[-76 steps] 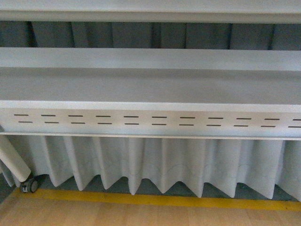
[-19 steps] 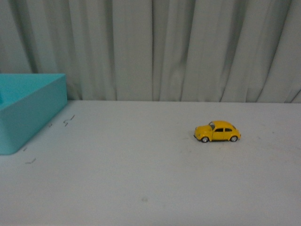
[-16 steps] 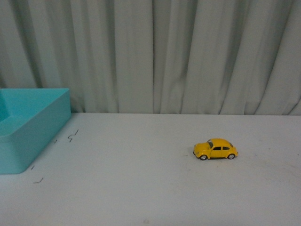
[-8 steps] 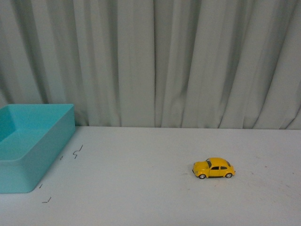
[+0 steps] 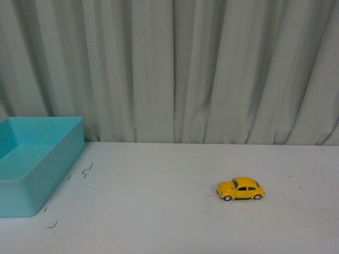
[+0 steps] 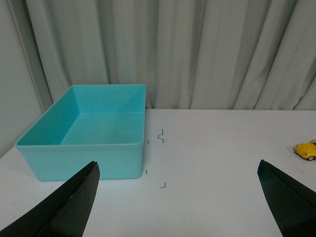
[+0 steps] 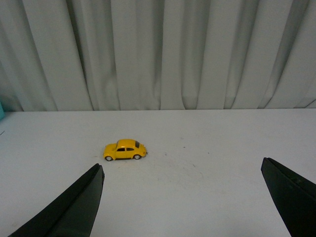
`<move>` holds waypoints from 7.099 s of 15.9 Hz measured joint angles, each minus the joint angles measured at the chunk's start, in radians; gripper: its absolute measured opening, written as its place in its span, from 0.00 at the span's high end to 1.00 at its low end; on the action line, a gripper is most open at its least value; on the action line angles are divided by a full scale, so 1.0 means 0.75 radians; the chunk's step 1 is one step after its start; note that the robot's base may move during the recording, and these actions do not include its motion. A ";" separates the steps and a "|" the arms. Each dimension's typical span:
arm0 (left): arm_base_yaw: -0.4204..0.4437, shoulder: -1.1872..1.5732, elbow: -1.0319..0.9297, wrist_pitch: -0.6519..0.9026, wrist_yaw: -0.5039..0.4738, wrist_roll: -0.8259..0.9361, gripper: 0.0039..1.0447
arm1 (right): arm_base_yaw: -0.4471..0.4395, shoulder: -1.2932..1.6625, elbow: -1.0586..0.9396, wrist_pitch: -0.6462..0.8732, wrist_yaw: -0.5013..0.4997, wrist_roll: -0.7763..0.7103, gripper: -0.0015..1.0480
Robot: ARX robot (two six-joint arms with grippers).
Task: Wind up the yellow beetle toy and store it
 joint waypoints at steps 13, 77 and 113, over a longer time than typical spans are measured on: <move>0.000 0.000 0.000 -0.001 0.000 0.000 0.06 | 0.000 0.000 0.000 0.000 0.000 0.000 0.06; 0.000 0.000 0.000 -0.002 0.000 0.000 0.06 | 0.146 2.696 1.710 -0.972 -0.554 -2.285 0.06; 0.000 0.000 0.000 -0.002 -0.001 -0.001 0.06 | 0.208 2.851 1.649 -0.732 -0.440 -1.933 0.61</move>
